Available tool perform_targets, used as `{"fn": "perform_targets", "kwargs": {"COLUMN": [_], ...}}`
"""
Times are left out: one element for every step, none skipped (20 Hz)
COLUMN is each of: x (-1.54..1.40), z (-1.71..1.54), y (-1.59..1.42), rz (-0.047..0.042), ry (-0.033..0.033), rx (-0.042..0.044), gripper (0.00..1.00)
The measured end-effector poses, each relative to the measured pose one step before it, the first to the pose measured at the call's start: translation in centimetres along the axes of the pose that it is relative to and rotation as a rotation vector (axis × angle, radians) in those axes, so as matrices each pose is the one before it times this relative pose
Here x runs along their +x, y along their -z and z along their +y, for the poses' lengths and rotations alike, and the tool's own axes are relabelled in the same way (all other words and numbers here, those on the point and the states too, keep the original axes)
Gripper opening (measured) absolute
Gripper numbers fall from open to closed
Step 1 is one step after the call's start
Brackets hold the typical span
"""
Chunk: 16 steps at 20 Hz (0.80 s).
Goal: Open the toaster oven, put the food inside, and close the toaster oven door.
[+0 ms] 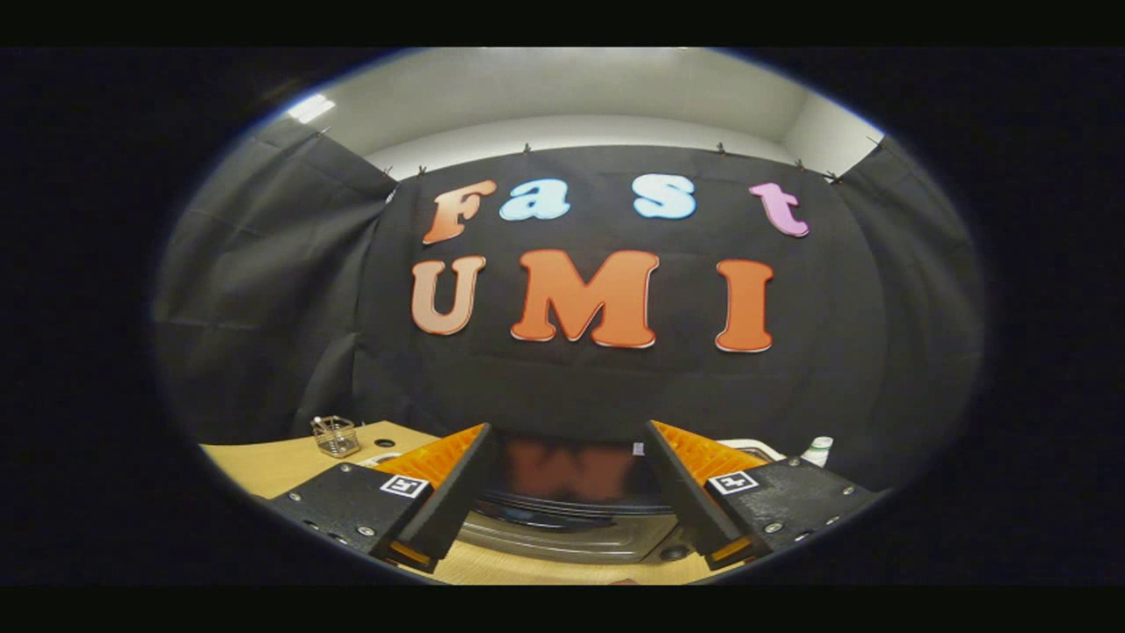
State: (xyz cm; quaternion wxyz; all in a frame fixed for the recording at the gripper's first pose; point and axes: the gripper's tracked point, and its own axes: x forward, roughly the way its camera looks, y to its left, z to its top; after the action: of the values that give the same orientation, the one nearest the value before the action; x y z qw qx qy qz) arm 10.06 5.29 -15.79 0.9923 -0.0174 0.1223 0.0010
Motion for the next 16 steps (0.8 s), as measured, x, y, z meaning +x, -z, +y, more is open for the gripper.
{"fn": "perform_targets", "kwargs": {"x": [0.594,0.719,0.474,0.783,0.606,0.538,0.408,0.062,0.055,0.284,-0.529,-0.263,-0.573,-0.446,-0.847,-0.634], "z": [0.077,-0.021,0.021,0.217,0.043,-0.058,-0.039,0.174,0.172,-0.185,-0.215,0.067,0.272,0.3,0.44,0.348], "y": [1.27,1.113,0.981,1.108,0.893,0.796,0.965,1.027,-0.851,0.16,0.368,0.136,0.04,-0.207,0.172,-0.038], "rz": [0.02777,0.02971,0.03017,0.02415,0.02206,0.01979,0.02606,0.03253,-0.0523,0.00689,-0.02499,-0.02112,-0.02984,-0.02772,-0.01091,-0.00566], "ry": [-0.00267,0.0089,0.00089,-0.0033,0.00168,0.00388,0.00256,-0.00962,-0.00133,0.00411,0.00213,-0.00886,-0.00374,-0.01106,-0.02177,-0.02007], "rx": [0.00217,0.00634,0.00721,0.00778,0.01101,0.01226,0.01445,0.01938,0.00948,-0.00774,-0.00581,0.0057,0.01174,0.0205,0.01471,0.00263], "gripper": [1.0,1.0,1.0,1.0,1.0,1.0,1.0,1.0,1.0,1.0,0.97,0.95,0.92,0.89,0.86,0.83]}}
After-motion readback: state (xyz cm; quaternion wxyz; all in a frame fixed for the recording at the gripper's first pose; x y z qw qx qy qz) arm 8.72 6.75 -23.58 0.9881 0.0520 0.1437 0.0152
